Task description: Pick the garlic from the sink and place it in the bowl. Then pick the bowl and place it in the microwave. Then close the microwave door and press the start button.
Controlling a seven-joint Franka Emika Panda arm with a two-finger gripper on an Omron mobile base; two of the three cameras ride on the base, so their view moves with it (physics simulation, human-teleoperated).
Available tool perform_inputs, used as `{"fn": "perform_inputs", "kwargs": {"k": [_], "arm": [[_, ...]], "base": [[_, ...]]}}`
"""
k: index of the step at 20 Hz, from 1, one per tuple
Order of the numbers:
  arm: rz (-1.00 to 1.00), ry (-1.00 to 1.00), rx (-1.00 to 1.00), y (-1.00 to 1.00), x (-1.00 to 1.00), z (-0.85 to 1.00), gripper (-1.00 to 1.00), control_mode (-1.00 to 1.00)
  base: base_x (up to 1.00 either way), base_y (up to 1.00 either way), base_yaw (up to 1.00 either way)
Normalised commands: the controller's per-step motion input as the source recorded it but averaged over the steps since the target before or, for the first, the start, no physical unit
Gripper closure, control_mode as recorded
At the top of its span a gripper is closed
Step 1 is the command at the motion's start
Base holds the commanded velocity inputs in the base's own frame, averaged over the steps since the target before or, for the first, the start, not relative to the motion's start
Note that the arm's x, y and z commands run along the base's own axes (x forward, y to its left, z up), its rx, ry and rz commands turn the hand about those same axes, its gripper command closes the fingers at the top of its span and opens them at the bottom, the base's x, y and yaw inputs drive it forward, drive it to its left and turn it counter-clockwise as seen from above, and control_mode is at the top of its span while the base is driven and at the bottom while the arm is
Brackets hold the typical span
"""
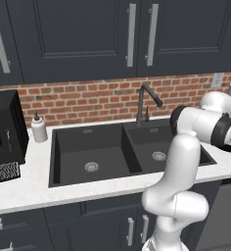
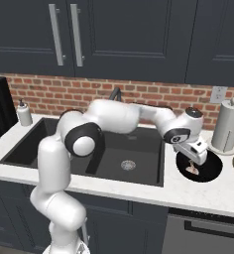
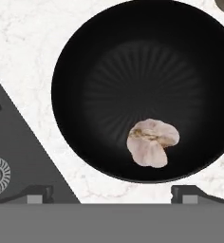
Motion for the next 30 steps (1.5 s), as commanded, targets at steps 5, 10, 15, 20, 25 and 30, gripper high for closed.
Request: {"fn": "perform_inputs", "kwargs": {"k": [5,10,15,20,25,30], "arm": [[0.01,0.23,-0.09,0.68,0.24,-0.02,-1.0,-1.0],[0.05,0.18,-0.08,0.2,0.26,-0.08,-1.0,-1.0],[0.15,0.07,0.0,-0.14,0.14,0.0,-1.0,-1.0],[0.21,0.0,0.0,-0.42,0.02,0.0,-1.0,-1.0],[0.17,0.01,0.0,-0.22,0.19,-0.15,-1.0,-1.0],[0.12,0.05,0.0,0.0,0.48,-0.25,-1.0,-1.0]], "base": [[0.0,0.0,0.0],[0.0,0.0,0.0],[0.0,0.0,0.0],[0.0,0.0,0.0],[0.0,0.0,0.0],[0.0,0.0,0.0]]}}
